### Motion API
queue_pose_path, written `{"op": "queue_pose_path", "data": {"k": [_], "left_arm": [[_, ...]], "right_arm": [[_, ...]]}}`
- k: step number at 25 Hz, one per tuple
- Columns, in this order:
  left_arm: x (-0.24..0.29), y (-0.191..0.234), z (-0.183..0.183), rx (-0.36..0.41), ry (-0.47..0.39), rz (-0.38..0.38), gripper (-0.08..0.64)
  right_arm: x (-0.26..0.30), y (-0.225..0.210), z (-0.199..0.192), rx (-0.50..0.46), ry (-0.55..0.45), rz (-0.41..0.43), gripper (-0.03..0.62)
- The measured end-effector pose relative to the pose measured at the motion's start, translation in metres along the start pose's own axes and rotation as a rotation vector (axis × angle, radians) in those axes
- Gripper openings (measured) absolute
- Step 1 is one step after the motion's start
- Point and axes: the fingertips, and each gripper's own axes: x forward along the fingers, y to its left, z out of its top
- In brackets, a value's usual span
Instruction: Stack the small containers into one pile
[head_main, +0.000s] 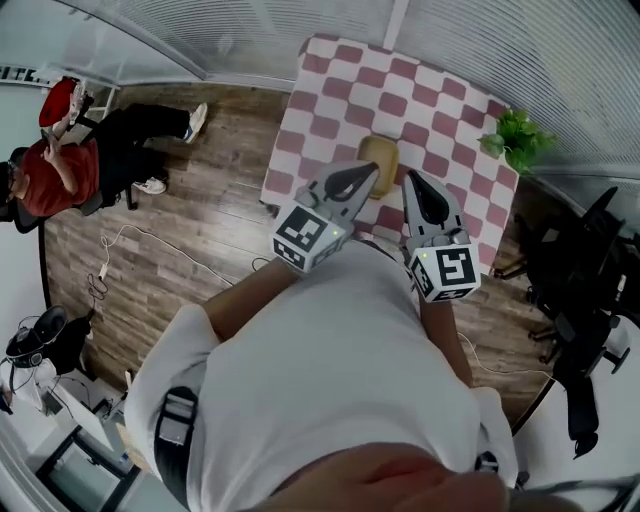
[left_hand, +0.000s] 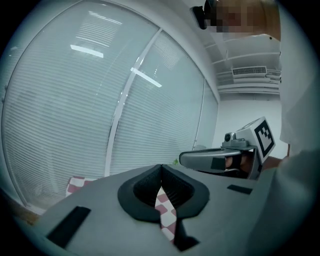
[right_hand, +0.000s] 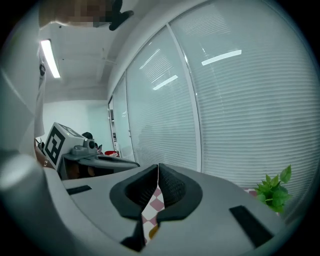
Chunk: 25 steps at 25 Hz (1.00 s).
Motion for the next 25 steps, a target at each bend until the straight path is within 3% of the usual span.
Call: {"op": "queue_pose_path", "data": {"k": [6, 25], "left_arm": [[-0.001, -0.009, 0.026, -0.007, -0.041, -0.015, 0.034], [0.008, -0.009, 0.047, -0.007, -0.062, -0.026, 0.034]], "right_arm": [[-0.004, 0.006, 0.037, -0.001, -0.056, 0.03, 0.032], [-0.001, 0.001, 0.045, -0.004, -0.055, 0.029, 0.032]]}}
